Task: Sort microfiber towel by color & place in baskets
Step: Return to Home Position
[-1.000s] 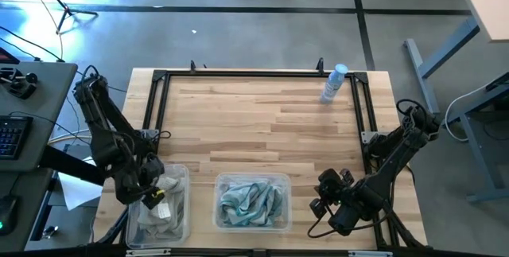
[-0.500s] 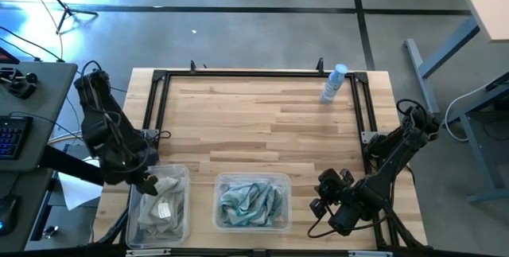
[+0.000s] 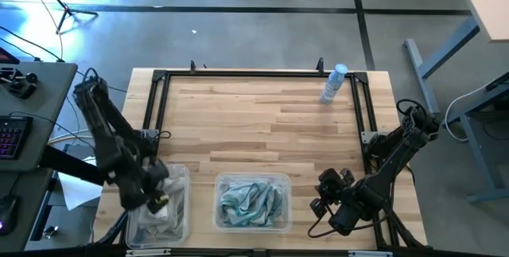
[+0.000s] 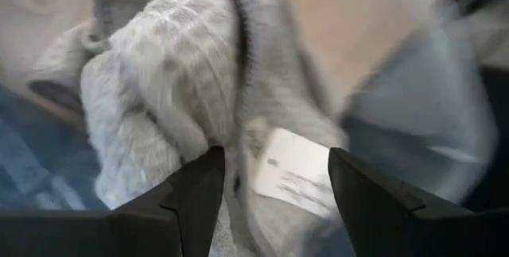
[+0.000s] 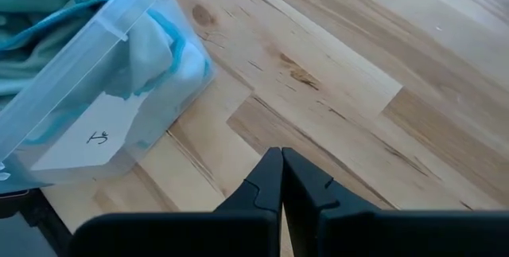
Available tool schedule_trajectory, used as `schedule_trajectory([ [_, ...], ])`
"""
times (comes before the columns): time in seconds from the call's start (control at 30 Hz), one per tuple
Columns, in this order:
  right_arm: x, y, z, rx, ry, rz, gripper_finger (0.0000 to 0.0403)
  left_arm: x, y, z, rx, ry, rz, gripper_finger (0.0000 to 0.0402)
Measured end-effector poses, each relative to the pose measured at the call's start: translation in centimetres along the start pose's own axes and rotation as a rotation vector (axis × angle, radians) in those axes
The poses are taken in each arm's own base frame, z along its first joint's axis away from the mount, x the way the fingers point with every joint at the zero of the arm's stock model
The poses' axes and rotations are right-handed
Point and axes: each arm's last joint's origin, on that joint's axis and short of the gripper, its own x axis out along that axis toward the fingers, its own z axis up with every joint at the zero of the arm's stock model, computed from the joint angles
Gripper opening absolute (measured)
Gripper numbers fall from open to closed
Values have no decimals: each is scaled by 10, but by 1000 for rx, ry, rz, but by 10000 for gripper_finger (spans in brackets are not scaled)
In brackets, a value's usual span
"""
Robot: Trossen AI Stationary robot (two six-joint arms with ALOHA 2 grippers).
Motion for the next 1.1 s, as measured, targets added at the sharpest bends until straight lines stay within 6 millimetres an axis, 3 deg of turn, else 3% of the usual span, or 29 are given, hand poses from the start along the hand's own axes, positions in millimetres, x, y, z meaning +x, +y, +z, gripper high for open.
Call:
schedule_trajectory([
  [0.37,0,-3,1,-19,-5,-29,0,88,-11,-11,132,-84,370,213],
  [0.57,0,-3,1,-25,-5,-30,0,105,-10,-13,185,-59,434,213],
  [0.73,0,-4,1,-33,-7,-40,0,86,-14,-12,140,-17,391,213],
  [1.1,0,-6,1,-43,-7,-55,0,-10,-24,-5,84,-109,380,213],
])
